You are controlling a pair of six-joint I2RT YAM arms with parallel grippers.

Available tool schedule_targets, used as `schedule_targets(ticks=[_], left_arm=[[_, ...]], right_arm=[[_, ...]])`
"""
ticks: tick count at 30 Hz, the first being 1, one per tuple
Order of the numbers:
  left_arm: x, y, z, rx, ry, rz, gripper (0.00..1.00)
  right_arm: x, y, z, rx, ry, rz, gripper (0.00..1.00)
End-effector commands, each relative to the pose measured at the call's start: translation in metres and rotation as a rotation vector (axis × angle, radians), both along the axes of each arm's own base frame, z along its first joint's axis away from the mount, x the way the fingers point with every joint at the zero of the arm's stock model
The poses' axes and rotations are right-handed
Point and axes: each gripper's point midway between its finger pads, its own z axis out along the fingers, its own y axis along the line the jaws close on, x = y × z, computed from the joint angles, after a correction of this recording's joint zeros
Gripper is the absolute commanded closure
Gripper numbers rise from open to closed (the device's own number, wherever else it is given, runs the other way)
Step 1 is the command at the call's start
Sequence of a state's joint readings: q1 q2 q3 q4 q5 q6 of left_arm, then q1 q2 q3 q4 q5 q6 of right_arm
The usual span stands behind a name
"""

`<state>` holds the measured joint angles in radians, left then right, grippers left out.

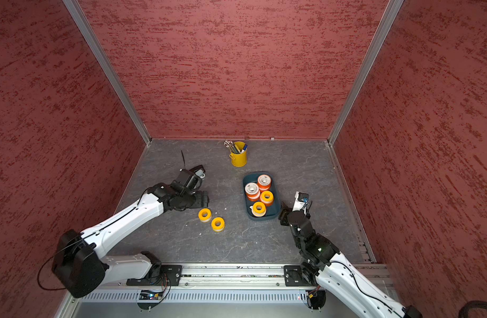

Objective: Put the sealing tape into the storage box
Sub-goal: Pick up the sealing tape at the center of the board.

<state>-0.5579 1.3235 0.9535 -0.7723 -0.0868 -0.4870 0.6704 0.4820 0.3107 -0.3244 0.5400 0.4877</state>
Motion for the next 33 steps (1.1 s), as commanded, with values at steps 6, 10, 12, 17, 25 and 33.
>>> schedule_targets(ticks=[6,10,12,17,25,33], left_arm=[[0.014,-0.015,-0.046,0.001,0.048,0.025,0.04],[0.012,-0.017,-0.064,0.023,0.076,0.024,0.03],[0.008,-0.016,-0.072,0.041,0.091,0.024,0.04],[-0.005,-0.01,-0.088,0.075,0.127,0.033,0.04],[-0.023,-0.002,-0.105,0.122,0.166,0.05,0.09],[-0.023,0.0,-0.111,0.148,0.173,0.055,0.22]], right_arm=[[0.003,0.004,-0.003,-0.005,-0.001,0.017,0.33],[0.004,0.006,-0.004,-0.009,0.004,0.026,0.33],[0.004,0.007,-0.004,-0.01,0.005,0.03,0.33],[0.005,0.009,-0.005,-0.011,0.008,0.036,0.33],[0.005,0.01,-0.006,-0.009,0.01,0.044,0.33],[0.005,0.012,-0.006,-0.009,0.013,0.05,0.33]])
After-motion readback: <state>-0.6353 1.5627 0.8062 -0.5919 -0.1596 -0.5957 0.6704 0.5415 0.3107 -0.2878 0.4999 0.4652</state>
